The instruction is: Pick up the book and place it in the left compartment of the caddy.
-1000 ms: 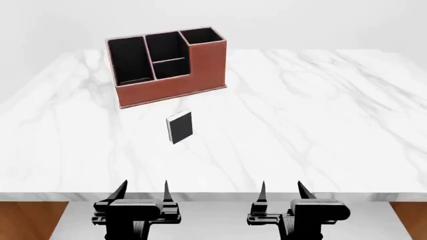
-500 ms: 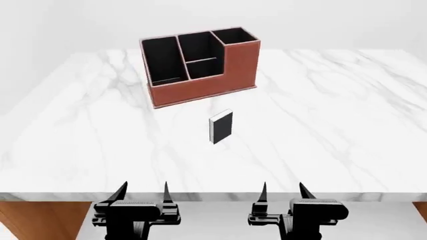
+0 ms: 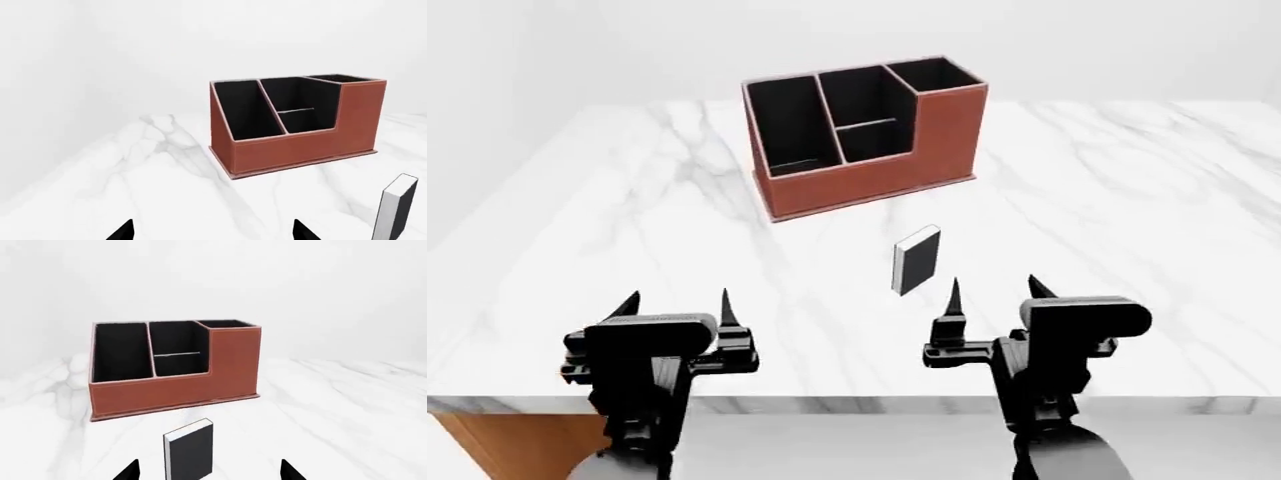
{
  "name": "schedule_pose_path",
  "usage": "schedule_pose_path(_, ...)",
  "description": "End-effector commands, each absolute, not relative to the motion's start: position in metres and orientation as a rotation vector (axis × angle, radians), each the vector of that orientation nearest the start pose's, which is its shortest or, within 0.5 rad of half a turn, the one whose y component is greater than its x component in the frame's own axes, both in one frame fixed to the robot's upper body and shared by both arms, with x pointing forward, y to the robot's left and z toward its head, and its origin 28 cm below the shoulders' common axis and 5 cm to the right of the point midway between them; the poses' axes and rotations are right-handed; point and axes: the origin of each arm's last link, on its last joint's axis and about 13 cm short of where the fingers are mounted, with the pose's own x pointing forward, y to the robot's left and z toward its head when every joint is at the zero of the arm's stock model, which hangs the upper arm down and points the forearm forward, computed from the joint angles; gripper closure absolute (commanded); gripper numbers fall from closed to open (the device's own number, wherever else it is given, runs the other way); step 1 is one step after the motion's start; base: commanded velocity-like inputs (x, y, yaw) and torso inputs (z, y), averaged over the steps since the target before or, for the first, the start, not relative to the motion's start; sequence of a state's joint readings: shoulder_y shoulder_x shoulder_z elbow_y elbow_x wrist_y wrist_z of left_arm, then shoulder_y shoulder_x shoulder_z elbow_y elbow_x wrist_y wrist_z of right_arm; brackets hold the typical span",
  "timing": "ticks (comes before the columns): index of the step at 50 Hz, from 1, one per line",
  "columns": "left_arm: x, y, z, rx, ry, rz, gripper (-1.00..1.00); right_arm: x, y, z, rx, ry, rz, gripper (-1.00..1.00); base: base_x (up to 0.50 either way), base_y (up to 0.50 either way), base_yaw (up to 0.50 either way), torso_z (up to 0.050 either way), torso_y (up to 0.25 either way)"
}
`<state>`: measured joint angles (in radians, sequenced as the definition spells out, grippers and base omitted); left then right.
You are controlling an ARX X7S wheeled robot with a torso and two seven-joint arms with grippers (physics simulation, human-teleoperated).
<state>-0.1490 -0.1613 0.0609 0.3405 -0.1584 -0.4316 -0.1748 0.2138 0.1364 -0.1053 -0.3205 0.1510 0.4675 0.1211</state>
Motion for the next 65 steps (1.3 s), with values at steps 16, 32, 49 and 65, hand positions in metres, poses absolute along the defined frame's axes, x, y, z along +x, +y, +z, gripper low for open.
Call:
schedule_pose_path(16,0.2337,0.2325,0.1602,0.100,-0.144,0.109,-1.00,0.2514,-0.0987,0.1741,-0.051,-0.159,0.097,-1.00,0.50,0.00,0.00,0.000,0.000)
schedule_pose_path(32,0.2328,0.2327,0.1626,0.105,-0.148,0.111,-1.00,0.2519,-0.0984,0.1745,-0.051,-0.159,0.095,-1.00,0.50,0.00,0.00,0.000,0.001)
schedule_pose_path(49,0.2324,0.2342,0.1605,0.101,-0.146,0.115,-1.00,0.2526,-0.0983,0.1718,-0.032,-0.149,0.109,-1.00,0.35,0.00,0.00,0.000,0.001)
schedule_pose_path(65,0.2316,0.2350,0.1589,0.100,-0.144,0.118,-1.00,0.2519,-0.0970,0.1704,-0.065,-0.157,0.081,-1.00,0.00,0.41,0.00,0.000,0.000)
